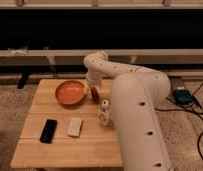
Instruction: Drag the pepper across the table
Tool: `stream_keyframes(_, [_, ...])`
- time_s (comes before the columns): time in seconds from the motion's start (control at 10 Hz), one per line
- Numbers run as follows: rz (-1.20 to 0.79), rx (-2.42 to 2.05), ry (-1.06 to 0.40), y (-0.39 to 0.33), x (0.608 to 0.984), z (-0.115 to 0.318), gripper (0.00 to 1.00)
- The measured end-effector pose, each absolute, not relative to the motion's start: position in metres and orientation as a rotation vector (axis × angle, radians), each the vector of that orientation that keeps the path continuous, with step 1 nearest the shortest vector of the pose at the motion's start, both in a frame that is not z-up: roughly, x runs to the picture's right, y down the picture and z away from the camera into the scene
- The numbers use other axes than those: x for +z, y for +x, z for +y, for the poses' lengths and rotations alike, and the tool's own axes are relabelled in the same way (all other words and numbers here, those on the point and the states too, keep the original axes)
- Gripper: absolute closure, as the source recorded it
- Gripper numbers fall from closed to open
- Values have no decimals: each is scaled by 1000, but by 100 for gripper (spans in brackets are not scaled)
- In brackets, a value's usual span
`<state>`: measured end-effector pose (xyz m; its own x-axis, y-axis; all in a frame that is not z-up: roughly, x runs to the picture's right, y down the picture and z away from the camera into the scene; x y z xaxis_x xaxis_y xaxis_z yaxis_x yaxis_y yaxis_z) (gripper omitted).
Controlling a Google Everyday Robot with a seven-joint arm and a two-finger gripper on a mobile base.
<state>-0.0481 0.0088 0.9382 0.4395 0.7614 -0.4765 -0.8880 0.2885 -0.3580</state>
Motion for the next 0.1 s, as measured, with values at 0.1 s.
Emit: stream_keyframes(0.1, [230, 1114, -634, -48, 938, 8, 20])
